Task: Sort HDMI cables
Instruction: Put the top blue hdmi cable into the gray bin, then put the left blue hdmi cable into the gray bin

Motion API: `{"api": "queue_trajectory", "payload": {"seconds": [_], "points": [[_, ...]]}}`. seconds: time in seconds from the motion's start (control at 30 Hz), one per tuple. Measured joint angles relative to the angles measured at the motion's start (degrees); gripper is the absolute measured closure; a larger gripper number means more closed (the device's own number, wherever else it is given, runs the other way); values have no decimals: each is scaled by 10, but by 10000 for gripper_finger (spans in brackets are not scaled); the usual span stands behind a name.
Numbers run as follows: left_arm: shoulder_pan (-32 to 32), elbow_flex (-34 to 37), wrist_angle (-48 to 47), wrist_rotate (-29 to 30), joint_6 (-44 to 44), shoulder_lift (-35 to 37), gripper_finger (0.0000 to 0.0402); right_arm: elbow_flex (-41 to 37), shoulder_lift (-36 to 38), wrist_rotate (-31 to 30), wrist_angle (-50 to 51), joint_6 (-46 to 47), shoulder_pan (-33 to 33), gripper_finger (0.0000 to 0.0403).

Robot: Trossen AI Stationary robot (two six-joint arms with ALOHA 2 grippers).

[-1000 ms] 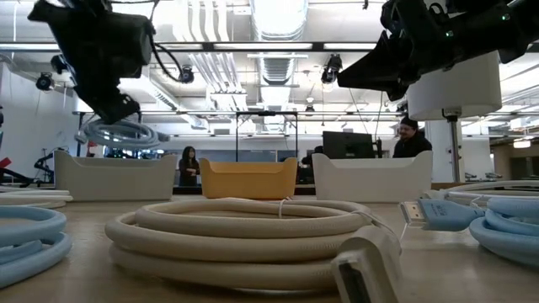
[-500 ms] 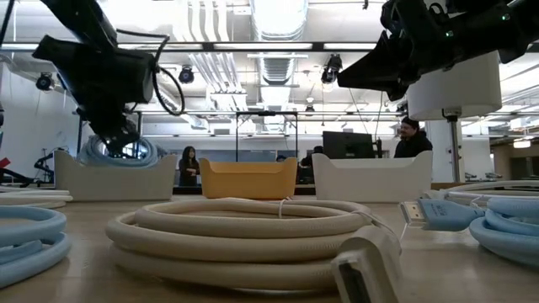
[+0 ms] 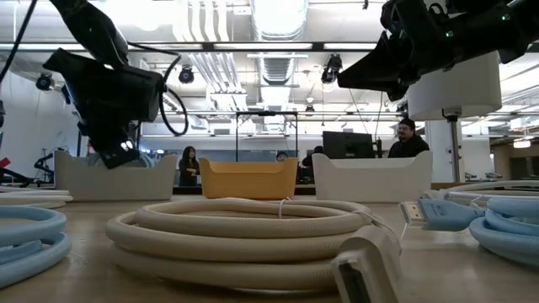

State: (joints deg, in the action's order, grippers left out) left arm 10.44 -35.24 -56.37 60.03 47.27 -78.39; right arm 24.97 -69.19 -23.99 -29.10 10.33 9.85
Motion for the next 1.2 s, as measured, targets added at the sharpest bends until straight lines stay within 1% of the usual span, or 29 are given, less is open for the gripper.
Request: {"api": "queue_trajectory", "payload": {"seconds": [0.2, 0.37, 0.53, 0.67, 0.87, 1.03, 1.13, 1.2], "points": [[0, 0, 0, -6, 0, -25, 307, 0, 0, 0, 0, 0, 0, 335], [0, -3, -2, -15, -1, -23, 279, 0, 0, 0, 0, 0, 0, 335], [1, -18, -8, -25, -25, 4, 254, 0, 0, 0, 0, 2, 0, 335], [1, -44, -20, -26, -50, 31, 239, 0, 0, 0, 0, 2, 0, 335], [-1, -91, -17, -47, -102, 72, 236, 0, 0, 0, 0, 2, 0, 335], [-4, -105, 28, -94, -165, 95, 237, 0, 0, 0, 1, 2, 0, 335], [-10, -103, 75, -144, -216, 101, 236, 0, 0, 0, 2, 2, 0, 335], [-17, -101, 109, -188, -248, 101, 237, 0, 0, 0, 2, 0, 0, 335]]}}
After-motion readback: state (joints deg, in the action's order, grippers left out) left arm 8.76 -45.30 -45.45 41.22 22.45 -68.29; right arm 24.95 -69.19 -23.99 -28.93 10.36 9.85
